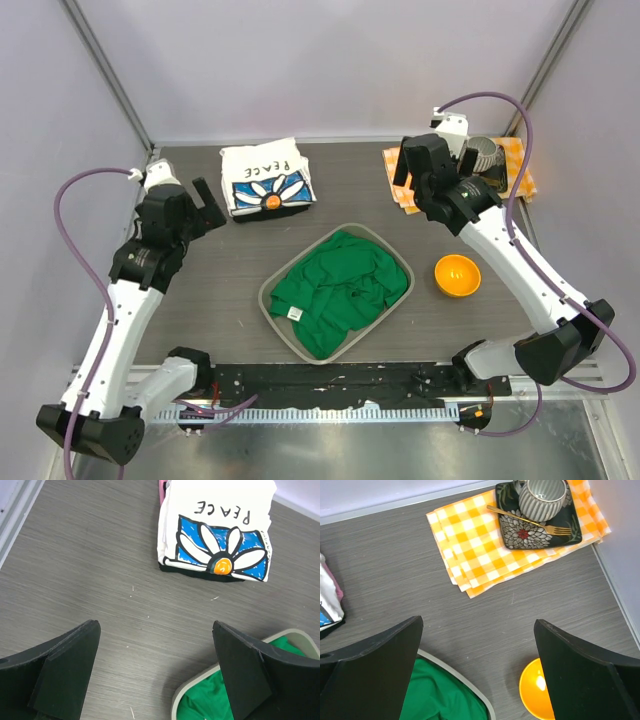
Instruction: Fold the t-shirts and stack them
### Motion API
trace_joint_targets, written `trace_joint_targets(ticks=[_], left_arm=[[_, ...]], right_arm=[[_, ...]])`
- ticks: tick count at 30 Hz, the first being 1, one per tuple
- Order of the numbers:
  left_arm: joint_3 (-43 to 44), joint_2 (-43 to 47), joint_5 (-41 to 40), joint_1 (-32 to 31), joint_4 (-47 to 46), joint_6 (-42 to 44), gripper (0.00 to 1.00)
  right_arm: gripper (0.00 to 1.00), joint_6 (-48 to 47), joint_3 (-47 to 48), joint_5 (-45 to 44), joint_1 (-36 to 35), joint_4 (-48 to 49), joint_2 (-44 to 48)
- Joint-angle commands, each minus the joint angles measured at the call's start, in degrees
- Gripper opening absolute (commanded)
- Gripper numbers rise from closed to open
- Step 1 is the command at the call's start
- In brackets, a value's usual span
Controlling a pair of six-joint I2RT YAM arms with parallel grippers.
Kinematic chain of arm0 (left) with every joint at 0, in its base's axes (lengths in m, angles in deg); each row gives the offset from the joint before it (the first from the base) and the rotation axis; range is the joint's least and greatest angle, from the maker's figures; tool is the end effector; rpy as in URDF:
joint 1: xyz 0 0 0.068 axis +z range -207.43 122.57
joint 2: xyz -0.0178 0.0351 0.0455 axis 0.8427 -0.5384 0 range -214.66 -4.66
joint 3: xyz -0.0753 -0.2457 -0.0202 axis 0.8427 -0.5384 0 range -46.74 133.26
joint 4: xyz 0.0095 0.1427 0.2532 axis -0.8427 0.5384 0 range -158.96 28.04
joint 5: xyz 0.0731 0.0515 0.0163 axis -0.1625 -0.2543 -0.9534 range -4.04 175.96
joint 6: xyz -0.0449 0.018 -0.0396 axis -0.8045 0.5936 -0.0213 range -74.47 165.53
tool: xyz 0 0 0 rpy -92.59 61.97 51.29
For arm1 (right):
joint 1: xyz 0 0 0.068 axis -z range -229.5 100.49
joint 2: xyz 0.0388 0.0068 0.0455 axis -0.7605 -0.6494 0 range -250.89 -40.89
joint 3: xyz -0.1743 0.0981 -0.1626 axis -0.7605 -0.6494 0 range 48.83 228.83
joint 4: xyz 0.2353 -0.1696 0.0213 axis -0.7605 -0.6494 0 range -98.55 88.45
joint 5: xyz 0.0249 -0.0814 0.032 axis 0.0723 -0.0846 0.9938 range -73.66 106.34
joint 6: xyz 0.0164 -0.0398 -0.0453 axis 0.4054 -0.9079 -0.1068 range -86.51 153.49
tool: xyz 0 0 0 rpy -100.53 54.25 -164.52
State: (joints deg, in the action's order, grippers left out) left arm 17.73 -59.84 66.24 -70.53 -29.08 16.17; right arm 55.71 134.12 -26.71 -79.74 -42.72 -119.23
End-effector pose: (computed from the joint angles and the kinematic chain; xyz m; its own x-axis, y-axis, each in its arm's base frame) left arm 0.2406 -0.0395 0.3608 -0.3980 -0.3812 -0.8344 -0.3036 0.9131 -0.2723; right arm 0.2986 0.1364 0.3886 -0.4045 0.0842 -0.9107 0.2946 0.9547 -0.0426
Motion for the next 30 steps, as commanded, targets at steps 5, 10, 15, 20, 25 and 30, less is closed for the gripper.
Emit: trace_joint_targets(ticks=[5,10,15,20,25,30], left_arm=[[-3.1,-1.2,7.0,0.3,-1.7,0.6,1.0],[-9.0,-0.1,12.5,0.2,-3.8,-2.0,1.0],[-12.3,-2.0,12.6,-8.6,-5.2,-4.6,1.0],[-12.4,-5.5,9.3,-21.0,-8.3,-8.1,1.0],[-8.1,-17.2,2.7,-33.5,-8.4,-10.1,1.0],[-4.3,-28.1,0.3,-39.4,-9.3,-11.1,1.0]], right_arm=[[1.0,-2.0,-0.5,9.2,0.2,2.9,1.7],[1.0,-4.5,-2.2,19.3,-0.1,2.9,2.2],[1.0,-6.0,-4.7,20.8,-1.7,2.7,1.4],[1.0,-5.4,-9.5,20.4,-2.6,3.0,0.5],[1.0,-4.3,-13.0,19.8,-2.8,3.5,0.4],[1.0,-4.2,-14.8,19.6,-2.8,3.9,1.9]])
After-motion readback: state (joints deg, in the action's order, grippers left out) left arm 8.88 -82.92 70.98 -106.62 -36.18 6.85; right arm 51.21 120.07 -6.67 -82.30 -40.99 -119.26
